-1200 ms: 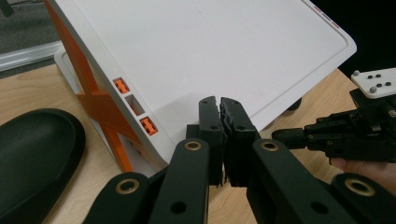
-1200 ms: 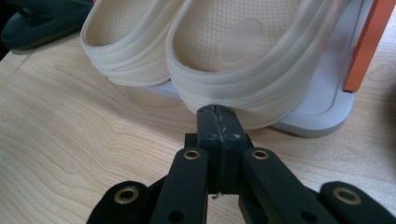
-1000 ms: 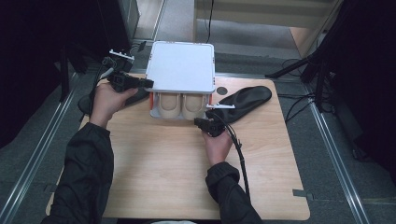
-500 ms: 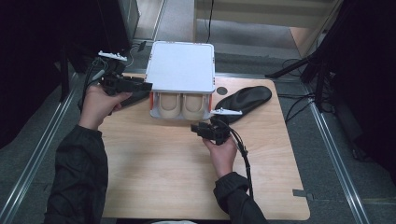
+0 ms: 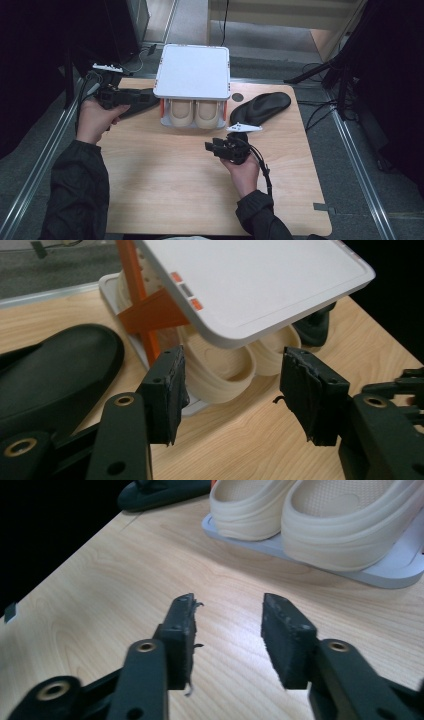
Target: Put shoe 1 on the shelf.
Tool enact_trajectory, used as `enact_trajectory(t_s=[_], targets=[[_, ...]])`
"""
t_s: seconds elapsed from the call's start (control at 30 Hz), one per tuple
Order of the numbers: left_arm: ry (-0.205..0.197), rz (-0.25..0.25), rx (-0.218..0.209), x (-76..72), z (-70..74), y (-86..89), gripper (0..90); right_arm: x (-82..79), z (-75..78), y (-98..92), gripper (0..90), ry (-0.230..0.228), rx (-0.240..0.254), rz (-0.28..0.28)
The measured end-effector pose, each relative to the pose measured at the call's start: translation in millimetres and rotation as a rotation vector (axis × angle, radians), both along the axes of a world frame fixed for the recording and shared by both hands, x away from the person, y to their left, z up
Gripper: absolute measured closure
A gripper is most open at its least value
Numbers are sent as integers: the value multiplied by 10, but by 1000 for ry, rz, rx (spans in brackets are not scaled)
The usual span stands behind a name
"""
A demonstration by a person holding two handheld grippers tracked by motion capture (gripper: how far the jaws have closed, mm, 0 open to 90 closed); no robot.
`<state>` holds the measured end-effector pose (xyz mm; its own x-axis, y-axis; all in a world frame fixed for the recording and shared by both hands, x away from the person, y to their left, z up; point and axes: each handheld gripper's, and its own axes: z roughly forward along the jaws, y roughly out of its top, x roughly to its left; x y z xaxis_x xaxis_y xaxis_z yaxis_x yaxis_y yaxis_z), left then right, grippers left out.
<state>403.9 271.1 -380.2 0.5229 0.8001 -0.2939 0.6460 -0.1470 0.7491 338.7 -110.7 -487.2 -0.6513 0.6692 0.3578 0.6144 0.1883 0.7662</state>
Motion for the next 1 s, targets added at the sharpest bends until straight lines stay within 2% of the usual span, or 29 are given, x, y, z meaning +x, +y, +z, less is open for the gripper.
enact_trajectory(t_s=[0.03, 0.33, 0.37, 0.43, 0.47, 0.5, 0.57, 0.63, 0.73, 0.8, 0.83, 0.9, 1.0], targets=[[-6, 15, 17, -5, -19, 18, 445, -20, -5, -13, 602, -14, -8, 6], [-1, 57, 7, -12, -93, 97, 486, -179, 58, -73, 568, -44, -17, 64], [-1, 67, 7, -12, -105, 108, 511, -233, 70, -111, 568, -55, -1, 63], [13, 81, -4, -17, -136, 135, 542, -248, 68, -125, 568, -54, 2, 61], [11, 84, -8, -29, -148, 149, 630, -282, 51, -171, 562, -49, -9, 55], [-5, 87, -18, -48, -176, 164, 630, -282, 51, -171, 562, -49, -9, 55], [-14, 101, -11, -77, -227, 176, 679, -313, 31, -238, 561, -41, -18, 43], [-7, 118, 8, -76, -282, 192, 707, -332, 19, -305, 563, -38, -3, 28], [-2, 134, 22, -40, -343, 215, 752, -356, 8, -386, 545, -49, 26, 21], [26, 132, -1, -2, -393, 239, 794, -354, 3, -412, 535, -27, 39, 16], [40, 128, -2, 19, -418, 245, 833, -359, -14, -424, 532, -36, 43, 1], [36, 132, 17, 46, -456, 248, 852, -361, -18, -421, 531, -33, 43, -3], [47, 139, 15, 121, -524, 266, 873, -358, -31, -417, 522, -21, 22, -10]])
